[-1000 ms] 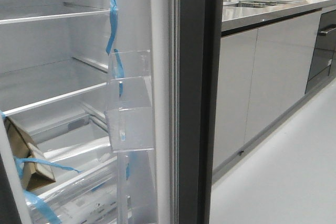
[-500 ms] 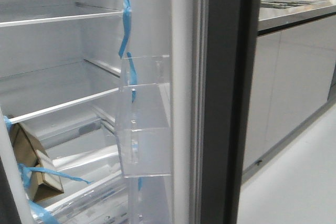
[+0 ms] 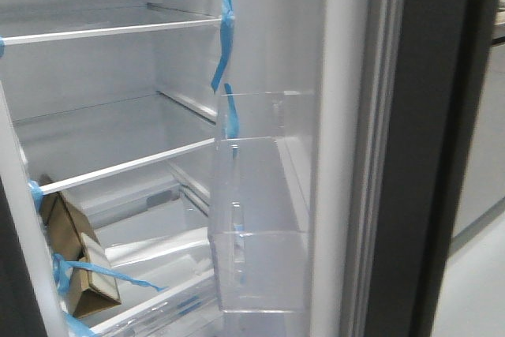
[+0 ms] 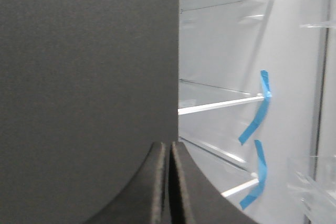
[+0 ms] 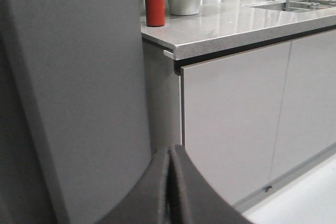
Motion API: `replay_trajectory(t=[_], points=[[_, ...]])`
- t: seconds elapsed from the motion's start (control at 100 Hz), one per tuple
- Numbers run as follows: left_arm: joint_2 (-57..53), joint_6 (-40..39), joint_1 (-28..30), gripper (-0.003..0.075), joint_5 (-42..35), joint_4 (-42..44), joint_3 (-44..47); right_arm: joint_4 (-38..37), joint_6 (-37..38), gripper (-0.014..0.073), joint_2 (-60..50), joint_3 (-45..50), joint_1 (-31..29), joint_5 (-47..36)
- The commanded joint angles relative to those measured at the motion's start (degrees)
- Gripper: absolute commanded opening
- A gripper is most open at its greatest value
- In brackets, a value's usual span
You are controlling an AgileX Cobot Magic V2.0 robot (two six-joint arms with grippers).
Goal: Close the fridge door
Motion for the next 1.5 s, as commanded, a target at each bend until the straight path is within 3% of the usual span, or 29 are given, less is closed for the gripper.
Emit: replay_trajectory(t=[0.0,1.38,1.49], points=[[-0.61,-0.25,-0.45,-0.002,-4.18,-0.23,2.01,-0.5,0.0,-0.0046,-1.29,0.99,-0.3,-4.47],[-0.61,-0.25,-0.45,-0.002,-4.18,-0.23,2.01,-0.56,0.0,-0.0046,-1.16,0.69,-0.3,-4.61],[-0.61,-0.25,-0.45,-0.002,-4.18,-0.23,2.01,3.36,0.0,-0.0046,1.25,-3.2,-0.3,-4.08]])
